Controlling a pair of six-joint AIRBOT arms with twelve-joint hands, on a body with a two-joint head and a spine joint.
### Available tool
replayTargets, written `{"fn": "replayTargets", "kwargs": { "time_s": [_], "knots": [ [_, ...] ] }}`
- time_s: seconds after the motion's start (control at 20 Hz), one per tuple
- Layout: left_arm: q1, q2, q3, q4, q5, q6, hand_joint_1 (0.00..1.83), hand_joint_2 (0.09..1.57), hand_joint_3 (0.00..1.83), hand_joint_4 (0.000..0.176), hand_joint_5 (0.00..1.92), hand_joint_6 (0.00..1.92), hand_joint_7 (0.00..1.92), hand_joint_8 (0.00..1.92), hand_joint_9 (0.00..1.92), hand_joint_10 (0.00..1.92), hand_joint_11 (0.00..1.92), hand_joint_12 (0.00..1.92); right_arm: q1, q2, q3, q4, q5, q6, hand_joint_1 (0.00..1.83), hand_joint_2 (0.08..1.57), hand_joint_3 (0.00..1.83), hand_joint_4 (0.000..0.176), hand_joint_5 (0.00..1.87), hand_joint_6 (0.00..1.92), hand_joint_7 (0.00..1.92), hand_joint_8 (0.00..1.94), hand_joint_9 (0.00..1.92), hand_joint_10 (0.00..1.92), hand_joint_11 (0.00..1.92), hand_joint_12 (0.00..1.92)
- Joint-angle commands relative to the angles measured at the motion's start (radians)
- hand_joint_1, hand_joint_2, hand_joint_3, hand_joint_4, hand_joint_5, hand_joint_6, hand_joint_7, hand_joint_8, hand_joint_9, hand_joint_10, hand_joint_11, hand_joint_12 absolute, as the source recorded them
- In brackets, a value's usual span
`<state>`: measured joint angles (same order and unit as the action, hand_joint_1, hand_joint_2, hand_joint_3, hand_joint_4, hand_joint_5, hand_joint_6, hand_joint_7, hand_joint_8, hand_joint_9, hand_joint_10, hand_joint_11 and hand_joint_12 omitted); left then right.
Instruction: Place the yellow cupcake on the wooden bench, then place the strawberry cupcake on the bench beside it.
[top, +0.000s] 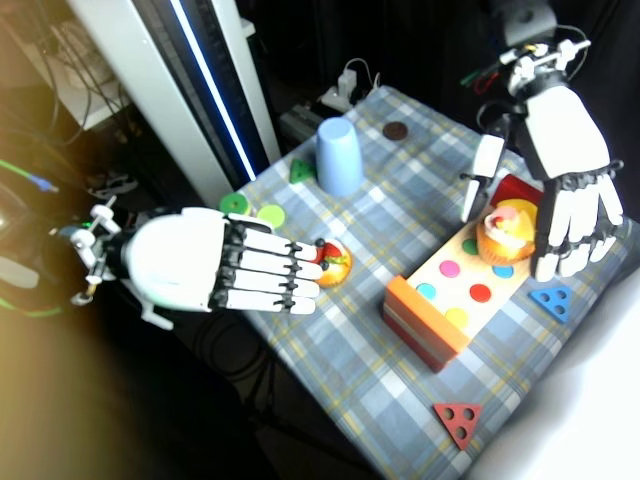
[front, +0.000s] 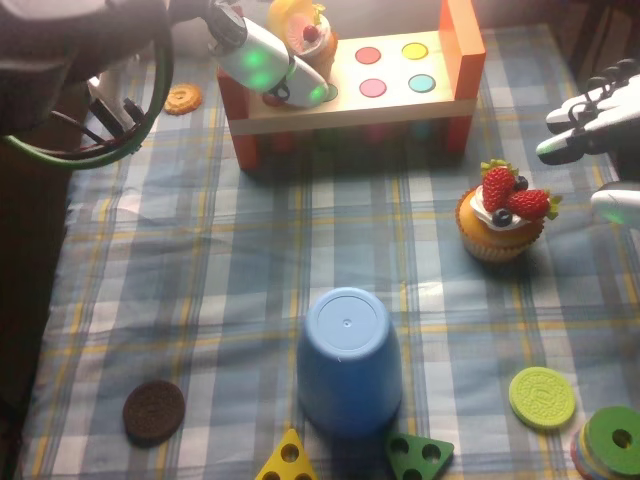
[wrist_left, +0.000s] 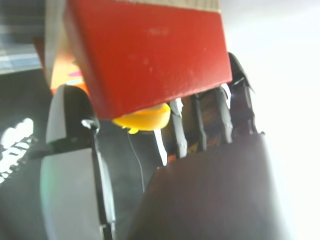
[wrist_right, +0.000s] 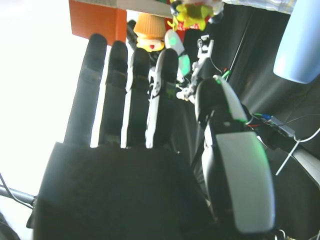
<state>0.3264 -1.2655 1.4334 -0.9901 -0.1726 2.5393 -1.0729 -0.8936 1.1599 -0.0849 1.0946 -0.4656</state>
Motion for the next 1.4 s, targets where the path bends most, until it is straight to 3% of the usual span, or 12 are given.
{"fn": "replayTargets", "kwargs": {
  "time_s": [0.0, 0.2, 0.4, 0.45, 0.65, 0.75, 1.0, 1.1, 1.15, 1.2, 1.3, 1.35],
  "knots": [
    [-0.007, 0.017, -0.017, 0.084, -0.102, -0.081, 0.89, 0.87, 0.0, 0.176, 0.02, 0.0, 0.01, 0.0, 0.05, 0.01, 0.0, 0.17, 0.022, -0.008, 0.003, 0.029, 0.117, 0.008, 0.69, 1.25, 0.0, 0.018, 0.63, 0.0, 0.58, 0.0, 0.49, 0.0, 0.4, 0.21],
    [0.046, 0.142, -0.172, 0.456, -0.297, -0.57, 0.74, 0.83, 0.0, 0.176, 0.0, 0.0, 0.0, 0.0, 0.0, 0.0, 0.0, 0.1, 0.071, -0.041, 0.025, 0.011, 0.099, 0.008, 0.81, 1.03, 0.01, 0.002, 0.51, 0.0, 0.46, 0.0, 0.37, 0.0, 0.2, 0.37],
    [0.169, 0.284, -0.341, 0.652, -0.534, -0.865, 0.61, 0.83, 0.0, 0.176, 0.0, 0.0, 0.0, 0.0, 0.0, 0.0, 0.01, 0.01, 0.138, -0.076, 0.062, -0.056, 0.009, 0.034, 0.85, 0.96, 0.0, 0.057, 0.47, 0.0, 0.47, 0.0, 0.41, 0.0, 0.04, 0.81],
    [0.191, 0.308, -0.374, 0.669, -0.564, -0.878, 0.5, 0.82, 0.0, 0.176, 0.0, 0.0, 0.0, 0.0, 0.0, 0.0, 0.05, 0.02, 0.146, -0.086, 0.073, -0.067, -0.006, 0.045, 0.84, 0.94, 0.0, 0.071, 0.47, 0.0, 0.48, 0.0, 0.43, 0.0, 0.01, 0.95],
    [0.271, 0.38, -0.47, 0.709, -0.684, -0.907, 0.9, 0.73, 0.0, 0.176, 0.0, 0.0, 0.0, 0.0, 0.0, 0.0, 0.0, 0.0, 0.172, -0.122, 0.11, -0.111, -0.088, 0.075, 0.85, 0.92, 0.0, 0.002, 0.53, 0.0, 0.54, 0.01, 0.52, 0.02, 0.11, 1.0],
    [0.287, 0.386, -0.474, 0.72, -0.708, -0.953, 0.85, 0.76, 0.01, 0.176, 0.0, 0.0, 0.0, 0.0, 0.0, 0.0, 0.0, 0.0, 0.182, -0.135, 0.122, -0.129, -0.126, 0.081, 0.93, 0.93, 0.0, 0.061, 0.53, 0.0, 0.56, 0.0, 0.55, 0.01, 0.15, 0.97],
    [0.337, 0.387, -0.473, 0.684, -0.742, -1.02, 0.85, 0.79, 0.01, 0.176, 0.0, 0.0, 0.0, 0.0, 0.0, 0.0, 0.0, 0.0, 0.213, -0.166, 0.143, -0.173, -0.163, 0.104, 0.89, 0.99, 0.0, 0.09, 0.7, 0.01, 0.88, 0.02, 0.79, 0.04, 0.17, 1.28],
    [0.353, 0.387, -0.47, 0.673, -0.752, -1.043, 0.87, 0.79, 0.01, 0.176, 0.0, 0.0, 0.0, 0.0, 0.0, 0.0, 0.0, 0.0, 0.223, -0.17, 0.147, -0.177, -0.166, 0.104, 0.89, 1.05, 0.0, 0.019, 0.87, 0.01, 0.96, 0.02, 0.8, 0.05, 0.07, 1.44],
    [0.354, 0.387, -0.47, 0.67, -0.752, -1.043, 0.88, 0.79, 0.01, 0.176, 0.0, 0.0, 0.0, 0.0, 0.0, 0.0, 0.0, 0.0, 0.225, -0.17, 0.148, -0.177, -0.167, 0.105, 0.97, 1.1, 0.02, 0.145, 0.94, 0.79, 1.07, 0.02, 0.87, 0.07, 0.15, 1.36],
    [0.355, 0.387, -0.469, 0.667, -0.753, -1.043, 0.86, 0.79, 0.01, 0.176, 0.0, 0.0, 0.0, 0.0, 0.0, 0.0, 0.0, 0.0, 0.228, -0.17, 0.151, -0.177, -0.167, 0.11, 1.17, 1.1, 0.0, 0.056, 1.04, 0.77, 1.03, 0.8, 0.92, 0.08, 0.24, 1.3],
    [0.357, 0.387, -0.469, 0.666, -0.755, -1.043, 0.87, 0.79, 0.01, 0.176, 0.0, 0.0, 0.0, 0.0, 0.0, 0.0, 0.0, 0.0, 0.235, -0.17, 0.154, -0.177, -0.167, 0.11, 1.2, 1.13, 0.0, 0.0, 1.04, 0.82, 0.89, 1.2, 0.86, 0.24, 0.15, 1.52],
    [0.359, 0.387, -0.469, 0.666, -0.755, -1.043, 0.88, 0.8, 0.01, 0.176, 0.0, 0.0, 0.0, 0.0, 0.0, 0.0, 0.0, 0.0, 0.238, -0.17, 0.156, -0.177, -0.167, 0.11, 1.2, 1.15, 0.0, 0.0, 1.01, 0.88, 0.86, 1.26, 0.71, 0.55, 0.03, 1.58]
  ]
}}
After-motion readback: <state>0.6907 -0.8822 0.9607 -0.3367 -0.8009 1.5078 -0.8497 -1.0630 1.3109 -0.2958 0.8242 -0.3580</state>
